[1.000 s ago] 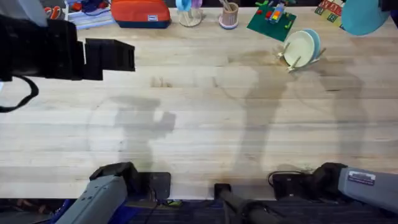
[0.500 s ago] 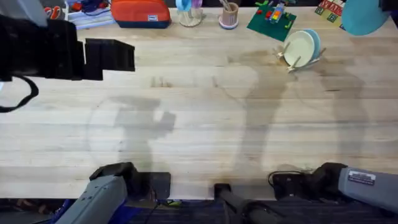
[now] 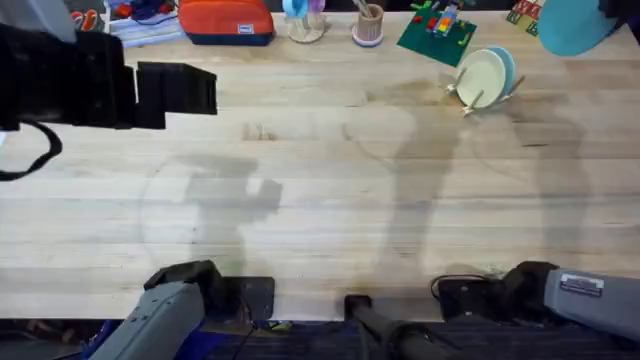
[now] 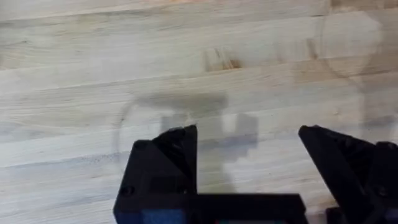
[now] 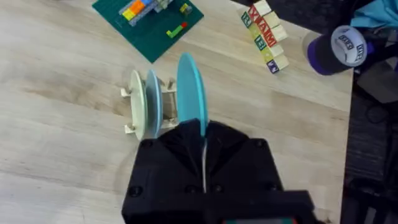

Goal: Pick up the plates from the table one by one and place each into a slot on the dish rack.

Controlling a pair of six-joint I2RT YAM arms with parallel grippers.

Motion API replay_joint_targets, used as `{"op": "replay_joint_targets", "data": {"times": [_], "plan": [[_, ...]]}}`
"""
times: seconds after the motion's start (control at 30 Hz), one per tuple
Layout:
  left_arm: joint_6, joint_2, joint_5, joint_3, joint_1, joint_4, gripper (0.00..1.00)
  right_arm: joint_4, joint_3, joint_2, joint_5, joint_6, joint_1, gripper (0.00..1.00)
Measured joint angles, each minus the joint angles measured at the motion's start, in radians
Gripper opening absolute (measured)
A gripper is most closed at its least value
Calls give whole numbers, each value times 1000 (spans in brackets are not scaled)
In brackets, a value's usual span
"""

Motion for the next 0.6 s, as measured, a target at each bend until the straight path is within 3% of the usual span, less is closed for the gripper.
{"op": "replay_joint_targets", "data": {"times": [0.6], "plan": [[0, 0, 0, 0, 0, 0, 994, 0, 0, 69, 0, 0, 0, 27]]}}
